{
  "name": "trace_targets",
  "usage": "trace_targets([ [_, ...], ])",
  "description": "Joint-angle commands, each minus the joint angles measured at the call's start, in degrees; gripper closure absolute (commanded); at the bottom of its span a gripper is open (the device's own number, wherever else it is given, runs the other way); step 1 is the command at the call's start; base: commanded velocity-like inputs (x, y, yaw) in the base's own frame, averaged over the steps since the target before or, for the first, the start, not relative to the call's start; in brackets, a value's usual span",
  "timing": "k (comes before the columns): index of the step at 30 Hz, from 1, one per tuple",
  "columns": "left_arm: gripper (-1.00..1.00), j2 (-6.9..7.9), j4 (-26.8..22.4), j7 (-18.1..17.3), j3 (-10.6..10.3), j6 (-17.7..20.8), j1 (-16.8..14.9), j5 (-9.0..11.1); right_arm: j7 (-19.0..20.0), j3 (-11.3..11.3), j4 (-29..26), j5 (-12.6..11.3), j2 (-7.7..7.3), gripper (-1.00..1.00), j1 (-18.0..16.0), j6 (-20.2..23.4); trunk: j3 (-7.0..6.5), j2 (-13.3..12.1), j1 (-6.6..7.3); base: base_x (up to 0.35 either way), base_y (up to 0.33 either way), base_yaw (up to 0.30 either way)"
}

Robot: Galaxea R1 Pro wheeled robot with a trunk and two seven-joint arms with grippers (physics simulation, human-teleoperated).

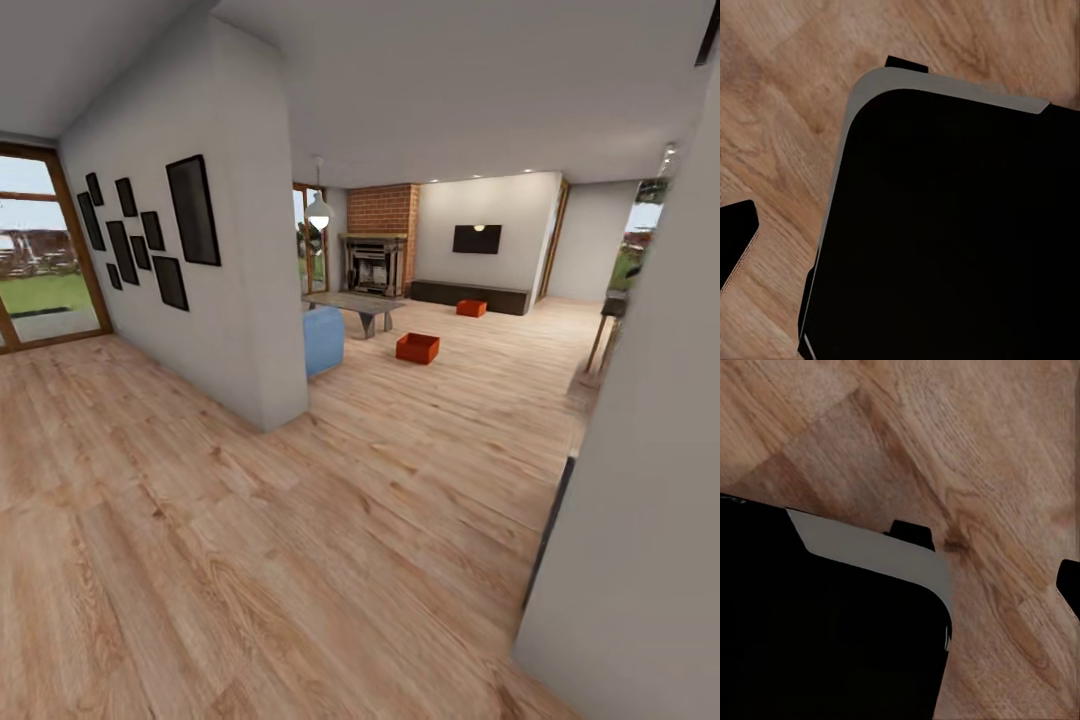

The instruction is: Move the two storage containers from the living room to the garage. In the garage, place one container on the floor and stack the other container on top of it (either order is fine).

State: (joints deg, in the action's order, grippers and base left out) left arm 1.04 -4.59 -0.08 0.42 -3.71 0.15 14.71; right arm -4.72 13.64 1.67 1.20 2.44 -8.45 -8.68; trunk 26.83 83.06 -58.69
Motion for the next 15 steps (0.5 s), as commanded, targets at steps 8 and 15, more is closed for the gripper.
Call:
trace_targets([
  [8,-1.00,0.10,-0.06,-0.01,0.02,-0.04,0.02,0.23,-0.03,0.80,0.18,0.53,-0.06,-1.00,-0.07,-0.29,0.05,0.02,-0.03,0.323,0.074,0.000],
  [15,-1.00,0.10,-0.06,-0.01,0.02,-0.21,0.01,0.23,-0.03,0.52,0.18,0.49,-0.07,-1.00,-0.07,-0.28,0.05,0.02,-0.03,0.323,0.077,0.000],
])
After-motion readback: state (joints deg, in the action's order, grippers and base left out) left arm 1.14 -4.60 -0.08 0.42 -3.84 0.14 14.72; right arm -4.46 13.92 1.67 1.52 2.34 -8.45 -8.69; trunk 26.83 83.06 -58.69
